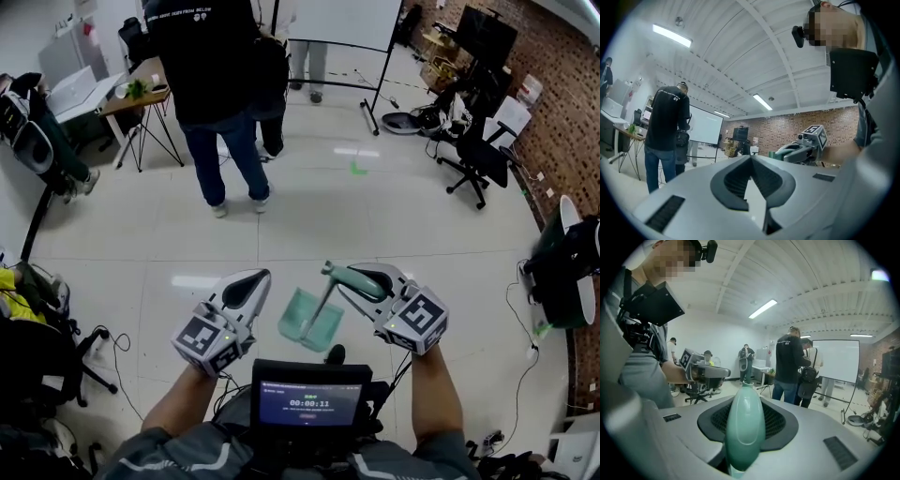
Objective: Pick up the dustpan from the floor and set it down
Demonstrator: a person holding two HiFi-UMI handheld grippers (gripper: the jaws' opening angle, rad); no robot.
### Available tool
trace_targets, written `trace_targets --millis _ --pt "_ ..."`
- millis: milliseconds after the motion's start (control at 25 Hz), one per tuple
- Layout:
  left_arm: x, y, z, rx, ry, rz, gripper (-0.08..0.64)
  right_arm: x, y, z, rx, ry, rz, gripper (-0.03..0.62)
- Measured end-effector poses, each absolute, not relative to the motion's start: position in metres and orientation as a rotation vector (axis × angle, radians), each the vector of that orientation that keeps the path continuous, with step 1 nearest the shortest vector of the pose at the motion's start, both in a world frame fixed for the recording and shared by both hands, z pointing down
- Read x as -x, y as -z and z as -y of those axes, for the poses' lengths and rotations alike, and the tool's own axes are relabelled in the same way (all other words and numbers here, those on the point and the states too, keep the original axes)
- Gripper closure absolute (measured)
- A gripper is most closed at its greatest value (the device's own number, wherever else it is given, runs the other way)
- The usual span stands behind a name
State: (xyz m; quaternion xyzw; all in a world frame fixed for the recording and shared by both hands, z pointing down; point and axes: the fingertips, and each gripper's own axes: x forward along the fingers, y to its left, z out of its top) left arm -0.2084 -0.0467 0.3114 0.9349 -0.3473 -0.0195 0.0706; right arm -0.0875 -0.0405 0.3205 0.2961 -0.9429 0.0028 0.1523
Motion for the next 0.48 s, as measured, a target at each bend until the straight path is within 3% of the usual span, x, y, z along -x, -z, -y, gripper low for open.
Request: trace_targets --millis 480 --pt "0.04 -0.315 0.158 -2.705 0.058 1.266 0.528 -0.067 -0.316 0.152 -0.641 0.085 2.732 0.446"
